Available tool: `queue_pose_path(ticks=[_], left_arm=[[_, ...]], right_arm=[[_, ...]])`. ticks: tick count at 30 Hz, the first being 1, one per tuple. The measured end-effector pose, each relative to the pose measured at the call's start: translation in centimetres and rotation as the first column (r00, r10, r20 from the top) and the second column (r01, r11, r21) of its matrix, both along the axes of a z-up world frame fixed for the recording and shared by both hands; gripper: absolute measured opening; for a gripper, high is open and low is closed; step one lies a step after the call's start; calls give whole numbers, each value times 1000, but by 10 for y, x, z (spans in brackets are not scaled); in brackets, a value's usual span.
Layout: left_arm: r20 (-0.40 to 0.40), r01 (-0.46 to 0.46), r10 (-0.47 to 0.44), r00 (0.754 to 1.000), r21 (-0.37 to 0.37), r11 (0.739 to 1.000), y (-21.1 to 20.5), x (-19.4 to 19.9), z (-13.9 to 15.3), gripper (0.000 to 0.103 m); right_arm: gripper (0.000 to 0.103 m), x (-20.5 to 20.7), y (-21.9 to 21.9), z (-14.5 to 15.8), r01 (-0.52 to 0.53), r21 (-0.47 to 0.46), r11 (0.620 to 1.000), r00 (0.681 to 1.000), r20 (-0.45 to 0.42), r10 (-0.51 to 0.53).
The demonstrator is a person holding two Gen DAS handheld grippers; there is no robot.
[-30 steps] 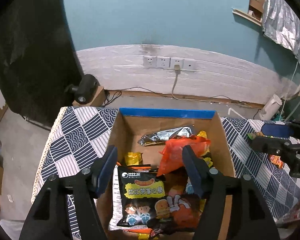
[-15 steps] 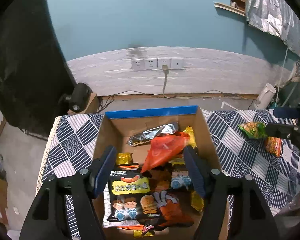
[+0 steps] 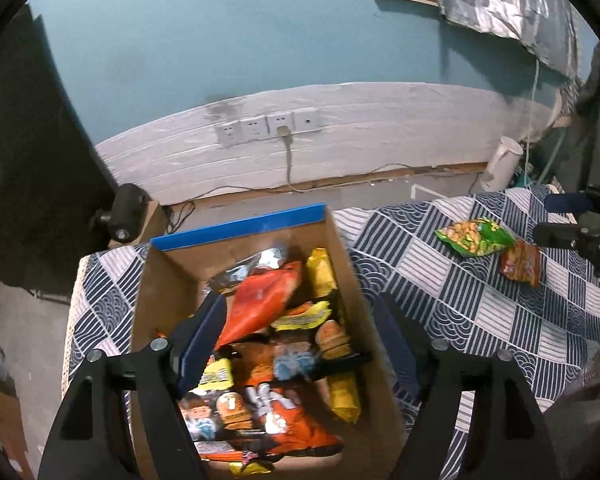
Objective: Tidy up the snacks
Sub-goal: 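Withdraw both tools from the box toward the remaining snacks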
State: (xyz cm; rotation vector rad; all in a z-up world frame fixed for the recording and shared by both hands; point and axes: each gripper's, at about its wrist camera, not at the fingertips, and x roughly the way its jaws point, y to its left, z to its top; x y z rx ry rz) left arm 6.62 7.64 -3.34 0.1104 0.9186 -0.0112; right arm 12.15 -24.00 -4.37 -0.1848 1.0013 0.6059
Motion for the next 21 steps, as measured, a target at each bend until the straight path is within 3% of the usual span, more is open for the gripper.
queue_pose_path(ticks=[12, 21], left_arm=[[-39, 137, -136, 990, 28, 990, -72, 16, -14, 77], [-82, 217, -212, 974, 53, 975, -117, 29, -39, 80]], right_arm=[[72, 33, -91, -35, 122, -33, 992, 991, -50, -123], [72, 59, -130, -71, 185, -61, 981, 978, -87, -190]])
